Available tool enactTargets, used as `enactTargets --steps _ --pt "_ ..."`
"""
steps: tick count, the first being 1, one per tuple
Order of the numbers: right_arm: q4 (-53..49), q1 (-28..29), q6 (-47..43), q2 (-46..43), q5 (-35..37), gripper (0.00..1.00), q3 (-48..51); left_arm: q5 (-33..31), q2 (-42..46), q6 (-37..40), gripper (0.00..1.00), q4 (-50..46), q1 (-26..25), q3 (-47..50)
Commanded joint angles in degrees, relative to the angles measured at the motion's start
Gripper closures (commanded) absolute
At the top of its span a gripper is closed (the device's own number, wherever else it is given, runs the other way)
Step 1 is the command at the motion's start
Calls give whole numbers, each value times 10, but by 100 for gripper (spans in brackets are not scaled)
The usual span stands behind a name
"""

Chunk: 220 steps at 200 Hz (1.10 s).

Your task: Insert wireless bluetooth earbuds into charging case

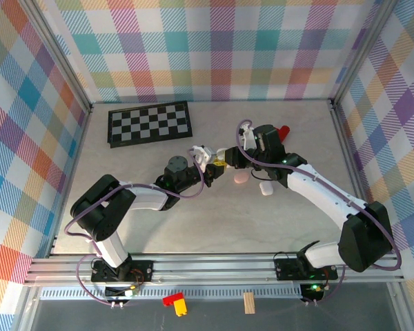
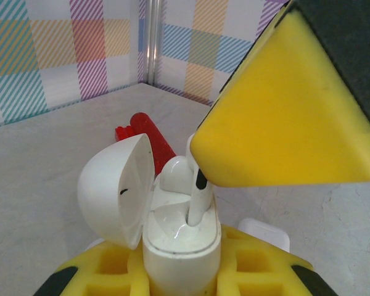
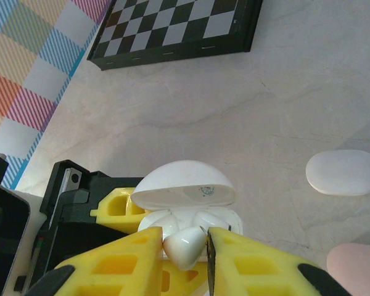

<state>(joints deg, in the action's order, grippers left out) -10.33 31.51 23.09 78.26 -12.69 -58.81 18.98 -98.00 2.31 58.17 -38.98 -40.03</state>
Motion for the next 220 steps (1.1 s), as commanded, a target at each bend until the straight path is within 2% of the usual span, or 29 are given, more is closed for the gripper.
enactTargets --steps 1,31,66,84,139,161,187,220 --pt "-4 5 -4 -2 -16 74 2 6 23 -7 98 24 -6 -19" --pt "-12 6 -1 -7 -33 65 -3 -1 22 -8 98 22 -6 -16" --pt "-1 6 11 -40 4 50 11 1 22 -6 98 22 -6 -13" --pt "-4 6 17 -46 7 48 10 8 22 -2 98 22 -6 -13" --pt "-5 5 27 -19 -28 54 -3 20 27 7 98 20 -6 -11" --pt "-1 5 30 -15 -41 66 -3 20 26 7 98 17 -6 -11" --pt "-5 5 29 -19 -42 76 0 22 27 7 98 13 -6 -11" --pt "-5 4 33 -23 -62 76 3 16 27 6 98 6 -6 -13"
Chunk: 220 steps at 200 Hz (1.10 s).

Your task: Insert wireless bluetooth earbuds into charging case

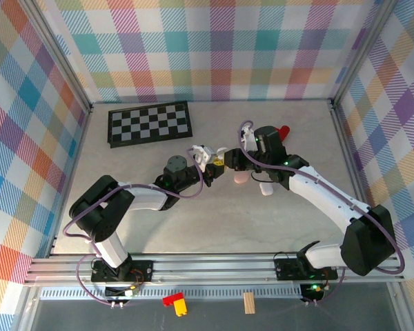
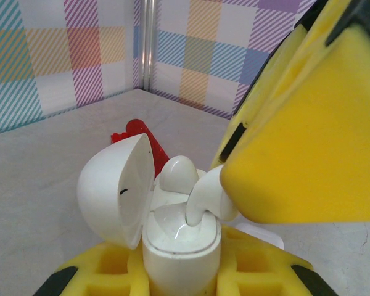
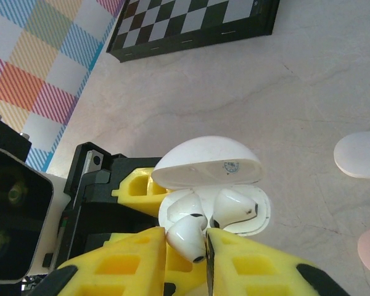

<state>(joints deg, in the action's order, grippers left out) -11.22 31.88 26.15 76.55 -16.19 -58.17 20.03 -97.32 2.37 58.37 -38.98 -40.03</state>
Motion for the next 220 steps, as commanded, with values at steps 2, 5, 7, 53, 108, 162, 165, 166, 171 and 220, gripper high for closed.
enactTargets --steps 2,5,7,53,108,162,165,166,171,220 --pt "5 1 3 -6 -29 75 -2 5 19 6 98 3 -6 -13" --pt "6 1 2 -6 -31 75 -2 5 19 6 98 3 -6 -14" --pt "7 1 3 -7 -32 74 -2 5 19 6 98 2 -6 -14" --pt "27 1 7 -5 -57 61 1 10 11 5 98 -1 -6 -20" --pt "65 -1 21 -11 -66 65 19 8 13 4 98 -3 -5 -16" --pt "65 -11 37 -50 -16 71 37 19 12 42 98 25 -5 3" --pt "65 -11 36 -52 -14 70 37 21 12 51 98 28 -5 6" --pt "65 -11 36 -52 -13 70 36 21 12 54 97 29 -5 7" --pt "61 -11 35 -54 -9 70 36 21 13 68 97 31 -5 12" --pt "-24 -11 -10 -24 27 67 -31 11 41 187 96 -55 -5 18"
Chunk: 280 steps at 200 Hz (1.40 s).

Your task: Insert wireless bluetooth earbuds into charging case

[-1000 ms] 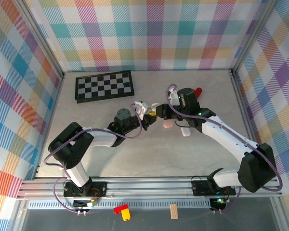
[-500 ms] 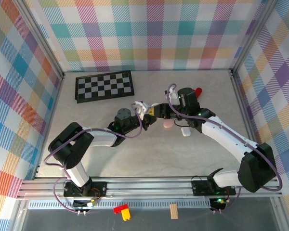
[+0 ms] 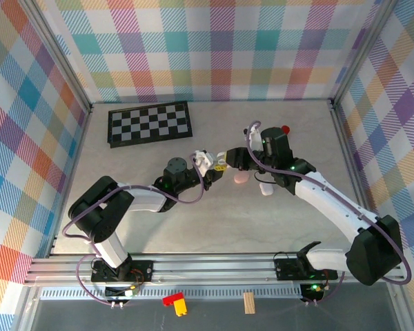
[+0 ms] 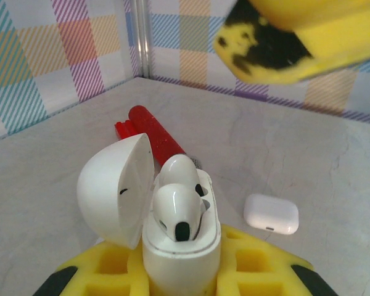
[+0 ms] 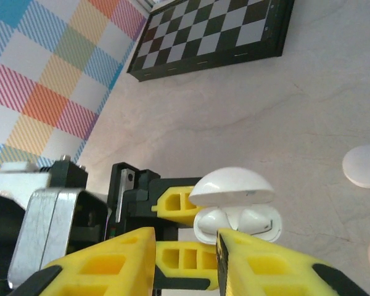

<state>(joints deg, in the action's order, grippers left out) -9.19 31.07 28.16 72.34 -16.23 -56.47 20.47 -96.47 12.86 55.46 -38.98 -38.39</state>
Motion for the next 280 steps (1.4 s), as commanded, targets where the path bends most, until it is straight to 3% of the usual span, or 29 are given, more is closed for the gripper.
enactTargets --steps 1,33,100,137,202,221,240,256,280 --pt "-45 -3 -32 19 28 67 -50 7 33 85 96 -28 -5 2" --pt "-117 -3 -58 74 46 65 -118 25 49 138 96 -73 -5 -3" --pt "-270 -3 -129 206 -19 71 -264 29 89 151 96 -131 -5 -12" --pt "-291 -3 -145 197 -32 71 -249 -8 95 111 96 -145 -3 -18" --pt "-294 -3 -173 135 -26 71 -209 -12 88 18 96 -158 17 -44" --pt "-282 -5 -183 111 -2 68 -197 28 94 15 96 -156 24 -40" --pt "-250 -10 -213 73 -11 60 -171 147 106 25 96 -200 43 -44" --pt "-236 -11 -271 39 -33 54 -147 232 114 34 96 -275 60 -67" --pt "-232 -11 -390 -4 -92 46 -110 296 131 72 95 -350 68 -86"
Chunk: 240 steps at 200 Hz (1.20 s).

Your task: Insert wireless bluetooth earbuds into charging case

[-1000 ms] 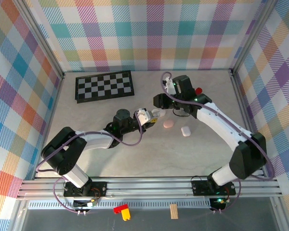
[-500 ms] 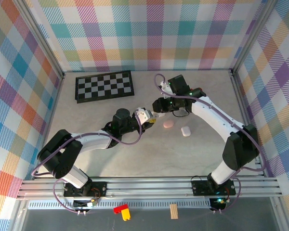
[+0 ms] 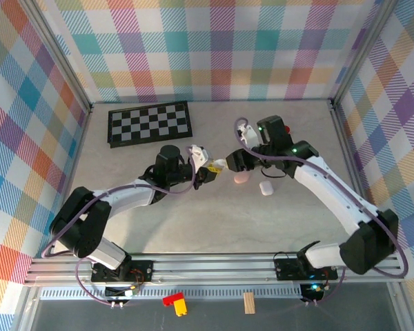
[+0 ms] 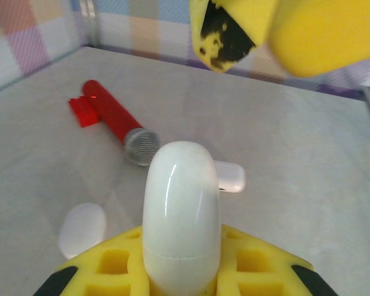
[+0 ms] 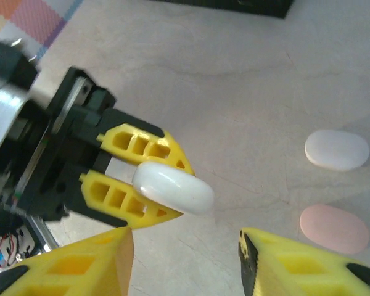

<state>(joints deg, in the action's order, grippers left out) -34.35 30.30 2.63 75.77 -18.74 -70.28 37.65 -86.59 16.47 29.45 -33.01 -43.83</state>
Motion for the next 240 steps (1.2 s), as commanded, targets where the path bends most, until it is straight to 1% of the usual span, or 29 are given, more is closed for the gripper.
enactTargets --steps 1,21,33,51,73,87,112,137,152,164,167,180,195,208,212,223,240 --pt "19 -3 -138 -40 -71 45 29 126 34 39 95 -92 8 -32" --pt "-1 -3 -185 -50 -142 43 34 174 53 69 94 -151 11 -44" --pt "-13 -2 -200 -45 -172 42 27 205 60 82 94 -191 15 -57" --pt "-12 4 -216 -39 -185 41 27 239 65 95 94 -237 16 -79" --pt "-17 20 -239 -29 -171 44 27 266 69 91 94 -246 16 -90" --pt "-22 25 -246 -20 -170 47 23 269 73 84 94 -239 16 -89" --pt "-14 27 -245 -12 -172 55 23 265 77 73 94 -227 16 -86" --pt "2 27 -242 -15 -154 65 29 248 77 62 94 -223 16 -84" --pt "15 27 -236 -21 -152 72 35 233 80 55 91 -207 16 -76" --pt "28 27 -227 -27 -148 75 42 223 84 44 88 -187 16 -67" --pt "33 27 -223 -28 -146 76 44 221 85 41 86 -182 16 -64" --pt "60 25 -196 -37 -135 81 56 214 85 16 65 -162 18 -60" --pt "107 20 -150 -48 -117 82 74 205 86 -8 42 -132 21 -50" --pt "157 12 -100 -59 -91 81 101 179 93 -21 28 -95 22 -31" --pt "173 8 -88 -65 -81 81 110 168 97 -27 24 -82 22 -23" --pt "219 -3 -20 -77 -49 80 138 137 106 -40 13 -51 26 -2" --pt "285 -30 97 -90 5 83 184 92 115 -41 4 -35 31 21"
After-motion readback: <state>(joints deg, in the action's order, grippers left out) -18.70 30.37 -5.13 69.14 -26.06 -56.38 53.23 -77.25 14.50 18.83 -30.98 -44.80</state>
